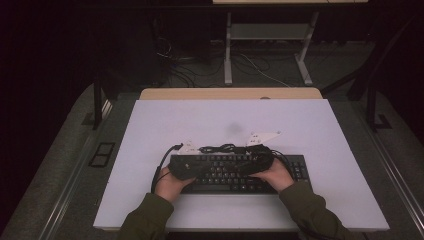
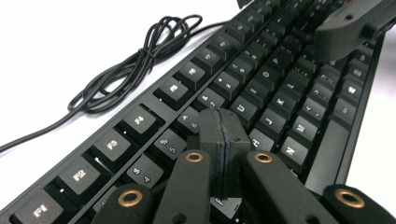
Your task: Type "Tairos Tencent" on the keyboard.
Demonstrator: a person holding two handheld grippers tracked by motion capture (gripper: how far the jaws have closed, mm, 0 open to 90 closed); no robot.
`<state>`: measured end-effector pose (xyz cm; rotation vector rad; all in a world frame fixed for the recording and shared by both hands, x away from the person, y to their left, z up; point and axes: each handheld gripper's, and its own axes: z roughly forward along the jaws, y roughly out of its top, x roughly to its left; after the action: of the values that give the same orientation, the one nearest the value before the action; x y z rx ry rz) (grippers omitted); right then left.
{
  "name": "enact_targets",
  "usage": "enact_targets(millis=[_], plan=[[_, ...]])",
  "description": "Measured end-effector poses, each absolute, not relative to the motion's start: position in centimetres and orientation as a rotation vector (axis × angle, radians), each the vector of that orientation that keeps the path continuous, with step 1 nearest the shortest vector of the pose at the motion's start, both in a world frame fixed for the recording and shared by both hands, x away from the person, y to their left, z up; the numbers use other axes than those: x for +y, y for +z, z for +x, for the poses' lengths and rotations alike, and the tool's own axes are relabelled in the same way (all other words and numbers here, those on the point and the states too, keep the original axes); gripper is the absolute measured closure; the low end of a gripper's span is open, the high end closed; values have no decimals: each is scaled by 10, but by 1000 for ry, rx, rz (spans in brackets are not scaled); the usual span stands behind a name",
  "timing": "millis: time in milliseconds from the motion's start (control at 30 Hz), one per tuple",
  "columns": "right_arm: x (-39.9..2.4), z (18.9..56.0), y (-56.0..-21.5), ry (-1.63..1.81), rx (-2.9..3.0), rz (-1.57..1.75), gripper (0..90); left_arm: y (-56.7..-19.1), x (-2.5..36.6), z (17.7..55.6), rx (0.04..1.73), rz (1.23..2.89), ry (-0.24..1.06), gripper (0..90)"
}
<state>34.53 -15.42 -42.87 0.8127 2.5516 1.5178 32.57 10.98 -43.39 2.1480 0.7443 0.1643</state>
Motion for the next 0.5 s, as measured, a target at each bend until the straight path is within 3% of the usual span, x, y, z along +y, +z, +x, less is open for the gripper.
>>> enact_targets(millis=[233,500], plan=[[-155,345,-429,1514,2551,814,245,-431,111,326,741,2128,166,881],[-155,346,-430,1510,2547,823,238,-428,115,324,744,2095,161,796]])
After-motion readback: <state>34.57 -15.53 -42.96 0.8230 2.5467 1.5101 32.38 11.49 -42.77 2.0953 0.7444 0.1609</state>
